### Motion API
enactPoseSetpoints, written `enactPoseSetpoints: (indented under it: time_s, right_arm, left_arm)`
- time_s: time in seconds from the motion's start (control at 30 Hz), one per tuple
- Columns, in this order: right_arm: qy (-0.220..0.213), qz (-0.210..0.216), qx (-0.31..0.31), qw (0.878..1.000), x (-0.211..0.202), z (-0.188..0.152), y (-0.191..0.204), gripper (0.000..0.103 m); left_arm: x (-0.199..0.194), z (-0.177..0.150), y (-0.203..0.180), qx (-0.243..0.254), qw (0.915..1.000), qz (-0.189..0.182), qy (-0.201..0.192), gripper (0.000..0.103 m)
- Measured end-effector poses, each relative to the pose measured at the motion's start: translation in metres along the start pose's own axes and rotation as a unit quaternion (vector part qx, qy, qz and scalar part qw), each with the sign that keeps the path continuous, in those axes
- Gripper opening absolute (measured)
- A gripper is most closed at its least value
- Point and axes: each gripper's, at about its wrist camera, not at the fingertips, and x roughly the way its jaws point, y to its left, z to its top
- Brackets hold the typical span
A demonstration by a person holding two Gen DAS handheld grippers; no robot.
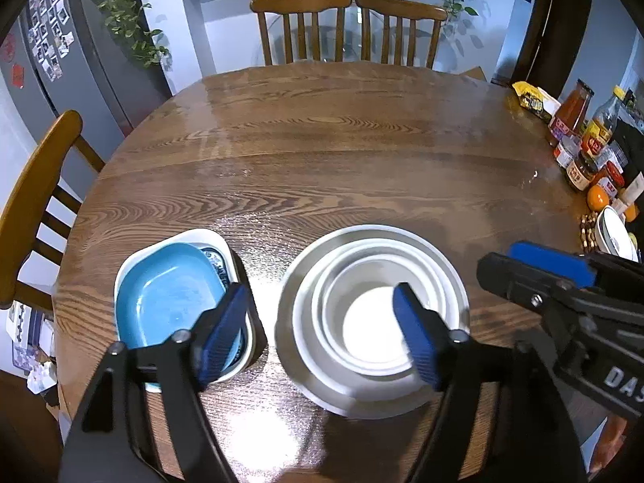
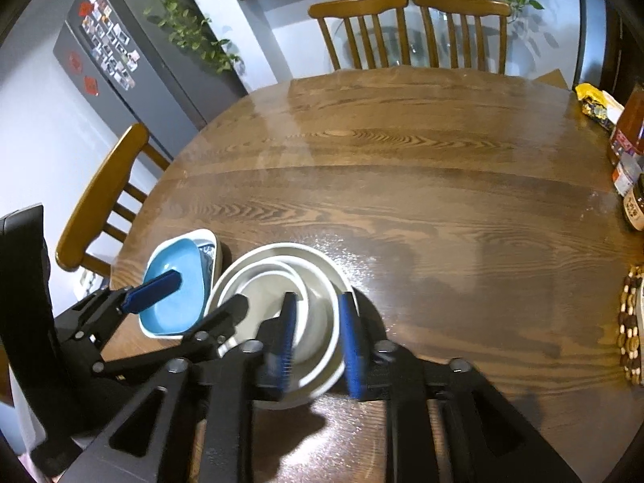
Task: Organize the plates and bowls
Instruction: 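Move both tools to the rim of the nested white bowl stack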
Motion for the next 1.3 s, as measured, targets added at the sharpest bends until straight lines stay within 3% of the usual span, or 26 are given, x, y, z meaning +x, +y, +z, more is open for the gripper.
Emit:
enactPoseSetpoints:
  time_s: [0.03,0.13,0.23,0.37,0.47,0.77,1.0,1.3]
  right_arm:
    - [-0.005,0.001,0.003,1.0,-0.003,-0.001,-0.002,0.046]
    - [-0.009,0.003,0.011,1.0,-0.008,-0.002,-0.006,0.046]
    - [-0.008,0.01,0.014,1.0,-0.011,-0.004,-0.009,0.047]
    - [-0.009,0.021,0.004,1.0,-0.015,-0.009,-0.008,0.063]
    - [-0.008,0.021,0.002,1.0,-0.016,-0.012,-0.009,0.063]
    - [0.015,0.006,0.018,1.0,-0.009,-0.018,-0.021,0.063]
    - [0.041,0.0,0.035,0.999,0.003,-0.023,-0.032,0.063]
    - [0.057,0.011,0.062,0.996,0.023,-0.026,-0.044,0.063]
  left_arm:
    - [-0.001,0.0,0.0,0.0,1.0,0.0,-0.001,0.076]
    - [-0.005,-0.001,0.002,-0.003,1.0,0.003,-0.005,0.078]
    - [-0.009,-0.003,0.003,-0.005,0.9999,0.01,-0.012,0.088]
    - [-0.012,-0.006,0.005,-0.012,0.9997,0.014,-0.015,0.092]
    - [-0.014,-0.008,0.008,-0.018,0.9996,0.018,-0.015,0.099]
    - [-0.01,-0.025,0.04,-0.071,0.9971,-0.006,0.027,0.099]
    - [0.003,-0.042,0.08,-0.155,0.986,-0.01,0.062,0.099]
    - [0.028,-0.048,0.078,-0.205,0.9712,-0.044,0.113,0.098]
